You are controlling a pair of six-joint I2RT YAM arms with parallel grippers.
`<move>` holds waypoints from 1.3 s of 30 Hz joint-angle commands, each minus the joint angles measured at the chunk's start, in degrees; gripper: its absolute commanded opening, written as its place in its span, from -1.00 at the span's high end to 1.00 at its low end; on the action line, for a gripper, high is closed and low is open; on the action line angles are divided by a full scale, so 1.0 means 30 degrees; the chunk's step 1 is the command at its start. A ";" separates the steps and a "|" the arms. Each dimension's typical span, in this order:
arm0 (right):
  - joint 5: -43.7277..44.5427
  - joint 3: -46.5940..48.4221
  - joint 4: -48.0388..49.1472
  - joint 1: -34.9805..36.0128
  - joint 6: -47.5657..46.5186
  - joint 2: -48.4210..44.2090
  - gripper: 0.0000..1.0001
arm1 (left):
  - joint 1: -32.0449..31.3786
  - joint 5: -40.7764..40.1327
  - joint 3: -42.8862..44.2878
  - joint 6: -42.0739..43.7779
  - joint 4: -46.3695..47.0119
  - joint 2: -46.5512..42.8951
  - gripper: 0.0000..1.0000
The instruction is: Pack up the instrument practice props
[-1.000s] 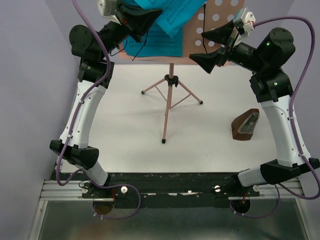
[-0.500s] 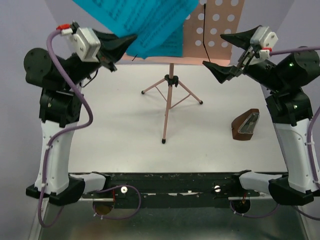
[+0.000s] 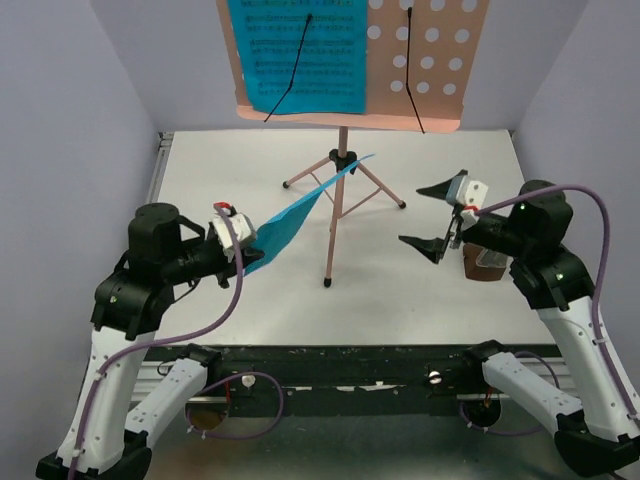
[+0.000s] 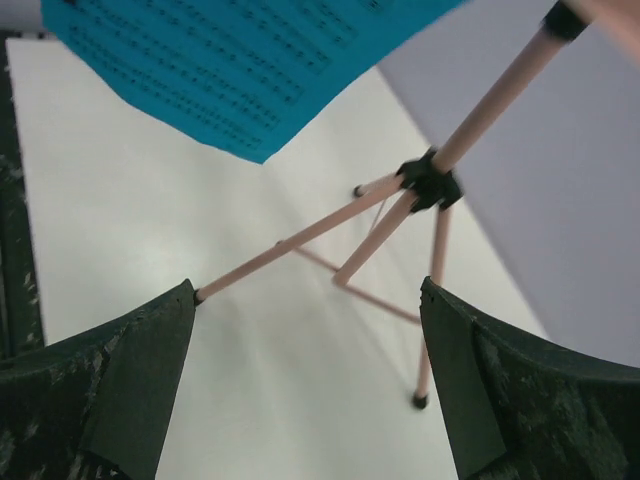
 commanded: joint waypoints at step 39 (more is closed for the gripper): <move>0.2880 -0.4458 0.0722 0.0044 0.3653 0.2323 -0.99 | 0.9547 -1.8324 -0.3008 -0.3931 -0.0481 1.5334 1.00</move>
